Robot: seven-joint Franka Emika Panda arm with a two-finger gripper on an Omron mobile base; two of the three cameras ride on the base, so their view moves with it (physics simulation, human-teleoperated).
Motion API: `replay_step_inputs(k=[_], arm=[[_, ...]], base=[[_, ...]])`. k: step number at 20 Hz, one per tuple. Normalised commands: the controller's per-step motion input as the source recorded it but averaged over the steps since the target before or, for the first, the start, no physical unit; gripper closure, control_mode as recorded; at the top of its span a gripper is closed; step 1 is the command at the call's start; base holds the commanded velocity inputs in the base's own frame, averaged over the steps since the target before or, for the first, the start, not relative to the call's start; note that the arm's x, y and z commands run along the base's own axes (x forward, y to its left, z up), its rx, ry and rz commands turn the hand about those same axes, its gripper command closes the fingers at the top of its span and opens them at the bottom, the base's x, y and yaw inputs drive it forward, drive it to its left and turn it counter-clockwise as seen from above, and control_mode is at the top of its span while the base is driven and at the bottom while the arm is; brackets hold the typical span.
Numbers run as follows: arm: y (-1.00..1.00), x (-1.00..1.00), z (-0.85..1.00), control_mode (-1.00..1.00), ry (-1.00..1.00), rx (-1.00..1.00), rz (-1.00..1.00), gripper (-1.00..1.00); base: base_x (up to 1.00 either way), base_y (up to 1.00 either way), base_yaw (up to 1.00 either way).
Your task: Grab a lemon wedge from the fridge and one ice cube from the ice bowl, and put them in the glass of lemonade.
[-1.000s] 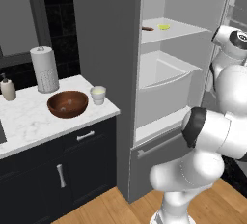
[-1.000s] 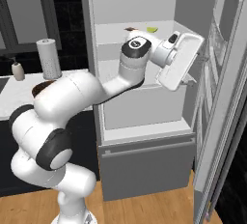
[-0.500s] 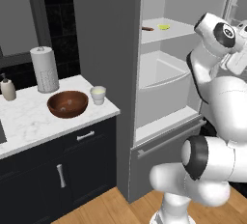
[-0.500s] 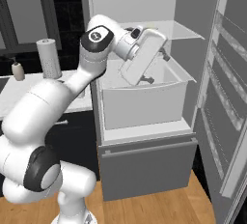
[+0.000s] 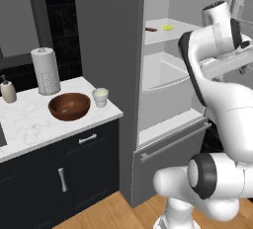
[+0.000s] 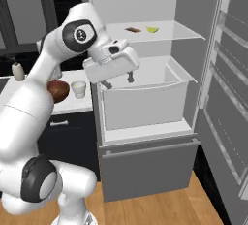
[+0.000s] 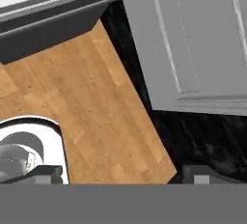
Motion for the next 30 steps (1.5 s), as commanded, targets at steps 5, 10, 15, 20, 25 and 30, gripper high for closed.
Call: replay_step_inputs(k=[5, 10, 15, 20, 25, 30], arm=[[1.00, 0.00, -1.00, -1.00, -0.31, 0.52, 0.00, -1.00], [1.00, -0.17, -0.71, -1.00, -0.36, 0.35, 0.02, -1.00], [0.87, -0.67, 0.40, -1.00, -0.03, -0.01, 0.00, -1.00], [0.34, -0.57, 0.29, -1.00, -0.05, -0.01, 0.00, -1.00], [0.00, -0.05, -0.08, -1.00, -0.02, 0.00, 0.00, -1.00], [0.00, -0.01, -0.09, -1.00, -0.02, 0.00, 0.00, -1.00]], base=[[0.00, 0.00, 0.00], [0.00, 0.00, 0.00], [0.00, 0.00, 0.00], [0.00, 0.00, 0.00], [0.00, 0.00, 0.00], [0.00, 0.00, 0.00]])
